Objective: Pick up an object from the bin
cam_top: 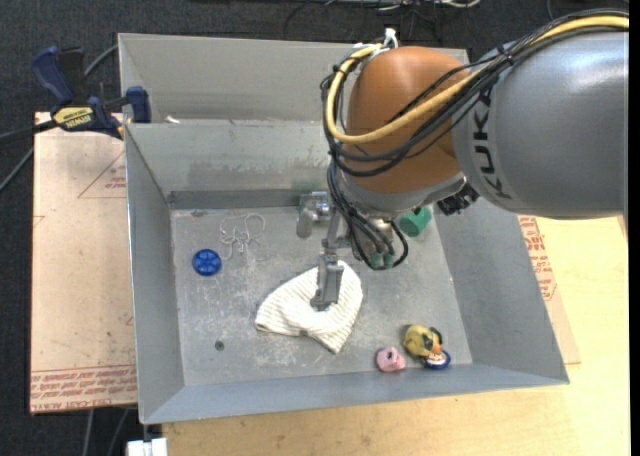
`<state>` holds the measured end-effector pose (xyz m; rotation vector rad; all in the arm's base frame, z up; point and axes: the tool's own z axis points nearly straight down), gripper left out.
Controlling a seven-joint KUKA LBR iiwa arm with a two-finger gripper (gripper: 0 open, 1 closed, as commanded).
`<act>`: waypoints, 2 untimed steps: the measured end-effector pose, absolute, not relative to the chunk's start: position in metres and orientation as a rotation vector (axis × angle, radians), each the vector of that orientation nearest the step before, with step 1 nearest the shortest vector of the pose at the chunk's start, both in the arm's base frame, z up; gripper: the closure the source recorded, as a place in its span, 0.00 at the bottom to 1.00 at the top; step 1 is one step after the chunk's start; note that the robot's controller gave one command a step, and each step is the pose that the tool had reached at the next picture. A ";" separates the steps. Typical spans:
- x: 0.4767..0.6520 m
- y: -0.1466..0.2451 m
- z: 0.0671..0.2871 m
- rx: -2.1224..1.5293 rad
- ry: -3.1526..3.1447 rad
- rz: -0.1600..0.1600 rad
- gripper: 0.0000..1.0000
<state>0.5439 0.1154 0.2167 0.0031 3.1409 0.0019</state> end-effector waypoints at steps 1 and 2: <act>0.545 0.076 0.122 -0.138 3.133 0.003 0.00; 0.486 0.064 0.085 -0.196 3.134 0.004 1.00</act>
Offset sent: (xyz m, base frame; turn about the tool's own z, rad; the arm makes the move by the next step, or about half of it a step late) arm -0.0579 -0.0520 -0.1316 -0.1289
